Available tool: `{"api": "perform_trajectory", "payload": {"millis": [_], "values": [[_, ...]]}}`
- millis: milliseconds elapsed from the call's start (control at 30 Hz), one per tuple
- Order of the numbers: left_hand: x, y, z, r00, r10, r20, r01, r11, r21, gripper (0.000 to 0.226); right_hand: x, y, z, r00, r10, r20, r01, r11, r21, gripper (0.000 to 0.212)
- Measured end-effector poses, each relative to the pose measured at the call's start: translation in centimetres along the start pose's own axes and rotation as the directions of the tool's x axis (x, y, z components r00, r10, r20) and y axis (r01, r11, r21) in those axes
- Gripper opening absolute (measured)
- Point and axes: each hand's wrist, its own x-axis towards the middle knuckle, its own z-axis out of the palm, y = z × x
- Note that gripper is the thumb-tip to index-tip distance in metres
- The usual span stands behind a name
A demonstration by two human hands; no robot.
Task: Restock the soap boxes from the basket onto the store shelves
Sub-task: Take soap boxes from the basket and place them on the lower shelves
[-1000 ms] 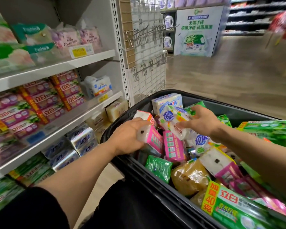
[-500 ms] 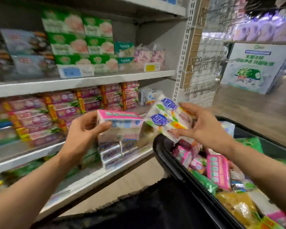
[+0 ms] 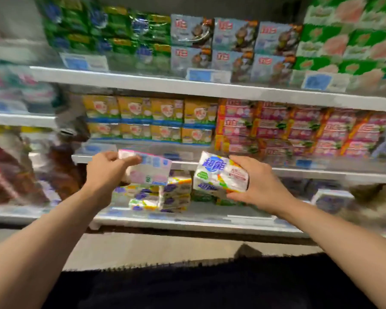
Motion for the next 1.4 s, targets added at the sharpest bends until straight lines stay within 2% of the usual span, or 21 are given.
{"api": "perform_trajectory", "payload": {"millis": [100, 200, 367, 533, 633, 733, 900, 1100, 1200, 1267, 1333, 1400], "values": [[0.9, -1.5, -3.4, 0.994, -0.039, -0.107, 0.039, 0.999, 0.000, 0.026, 2.8, -2.0, 4.7, 0.990, -0.096, 0.100, 0.095, 0.995, 0.016, 0.089], [1.7, -2.7, -6.0, 0.989, -0.062, -0.133, 0.066, 0.997, 0.027, 0.015, 4.9, -3.6, 9.3, 0.963, -0.174, 0.206, 0.169, 0.985, 0.043, 0.089], [3.7, -4.7, -9.1, 0.975, -0.124, -0.183, 0.136, 0.989, 0.056, 0.018, 7.5, -5.3, 16.6, 0.918, -0.241, 0.315, 0.244, 0.969, 0.031, 0.086], [5.6, -7.0, -10.8, 0.959, -0.187, -0.212, 0.200, 0.979, 0.042, 0.020, 9.7, -6.3, 22.4, 0.912, -0.275, 0.304, 0.289, 0.957, -0.002, 0.080], [6.7, -8.5, -11.7, 0.942, -0.249, -0.226, 0.267, 0.962, 0.052, 0.026, 11.1, -6.5, 25.7, 0.917, -0.335, 0.215, 0.357, 0.931, -0.072, 0.089], [7.6, -9.7, -12.5, 0.935, -0.301, -0.188, 0.319, 0.945, 0.072, 0.026, 12.6, -6.9, 27.9, 0.909, -0.373, 0.184, 0.405, 0.896, -0.185, 0.095], [9.0, -10.6, -13.5, 0.930, -0.345, -0.126, 0.357, 0.929, 0.099, 0.034, 14.6, -7.0, 30.8, 0.942, -0.300, 0.154, 0.334, 0.885, -0.323, 0.091], [10.2, -10.6, -13.9, 0.927, -0.368, -0.077, 0.375, 0.920, 0.112, 0.027, 14.9, -6.5, 31.8, 0.967, -0.196, 0.161, 0.248, 0.868, -0.430, 0.076], [10.5, -10.7, -14.0, 0.927, -0.367, -0.072, 0.373, 0.922, 0.103, 0.025, 14.2, -6.3, 32.1, 0.969, -0.130, 0.212, 0.212, 0.876, -0.432, 0.083], [10.6, -10.8, -14.0, 0.923, -0.376, -0.075, 0.383, 0.918, 0.103, 0.024, 13.7, -6.2, 32.4, 0.959, -0.137, 0.250, 0.237, 0.872, -0.429, 0.086], [10.7, -10.8, -14.0, 0.922, -0.380, -0.073, 0.386, 0.915, 0.114, 0.025, 13.1, -6.3, 33.0, 0.942, -0.174, 0.286, 0.290, 0.851, -0.438, 0.080], [10.8, -10.9, -14.0, 0.924, -0.376, -0.065, 0.381, 0.915, 0.132, 0.028, 12.8, -6.4, 33.3, 0.942, -0.206, 0.263, 0.307, 0.848, -0.432, 0.072]]}}
